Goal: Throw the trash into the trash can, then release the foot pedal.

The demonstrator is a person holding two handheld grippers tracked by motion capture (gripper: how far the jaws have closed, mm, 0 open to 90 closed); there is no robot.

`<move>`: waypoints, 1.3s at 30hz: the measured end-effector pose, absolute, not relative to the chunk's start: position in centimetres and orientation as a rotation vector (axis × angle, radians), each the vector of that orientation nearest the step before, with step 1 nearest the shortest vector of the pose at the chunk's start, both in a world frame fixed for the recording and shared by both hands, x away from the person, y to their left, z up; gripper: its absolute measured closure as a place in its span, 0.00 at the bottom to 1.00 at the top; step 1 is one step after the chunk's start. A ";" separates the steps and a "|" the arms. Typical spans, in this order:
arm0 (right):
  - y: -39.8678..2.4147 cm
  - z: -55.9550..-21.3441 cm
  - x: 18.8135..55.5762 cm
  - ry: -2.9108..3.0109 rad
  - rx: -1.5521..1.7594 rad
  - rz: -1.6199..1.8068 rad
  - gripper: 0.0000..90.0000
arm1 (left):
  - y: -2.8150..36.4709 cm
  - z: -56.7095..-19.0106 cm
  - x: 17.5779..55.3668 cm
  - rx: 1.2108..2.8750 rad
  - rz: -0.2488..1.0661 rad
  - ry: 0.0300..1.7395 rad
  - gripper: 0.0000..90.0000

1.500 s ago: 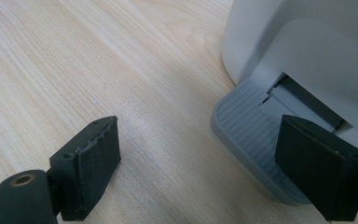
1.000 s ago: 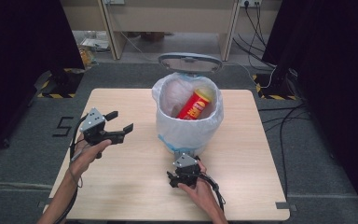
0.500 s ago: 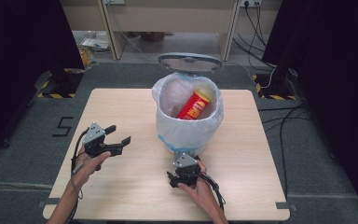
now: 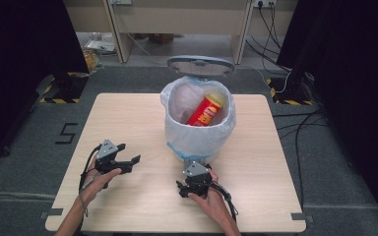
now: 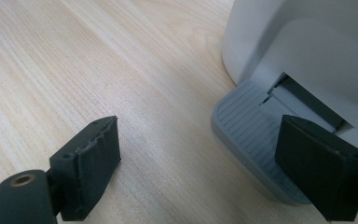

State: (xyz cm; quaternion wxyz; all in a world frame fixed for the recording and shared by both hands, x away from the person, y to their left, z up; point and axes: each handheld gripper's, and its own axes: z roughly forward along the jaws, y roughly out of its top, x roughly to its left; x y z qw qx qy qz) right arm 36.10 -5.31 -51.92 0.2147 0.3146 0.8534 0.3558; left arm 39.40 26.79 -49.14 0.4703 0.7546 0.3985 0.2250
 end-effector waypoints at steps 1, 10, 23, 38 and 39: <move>-5.3 -51.9 36.1 2.366 0.872 0.990 0.16 | 26.8 -49.4 39.4 1.861 0.551 0.982 0.21; -5.3 -51.9 36.1 2.369 0.871 0.987 0.16 | 26.9 -51.3 39.5 1.963 0.563 1.040 0.21; -5.3 -51.9 36.1 2.367 0.870 0.989 0.16 | 27.1 -52.4 39.6 2.071 0.465 1.064 0.21; -5.3 -51.9 36.1 2.368 0.867 0.985 0.16 | 27.2 -52.4 39.6 2.073 0.460 1.061 0.20; -5.3 -51.9 36.1 2.368 0.869 0.987 0.16 | 27.2 -52.4 39.6 2.073 0.461 1.061 0.20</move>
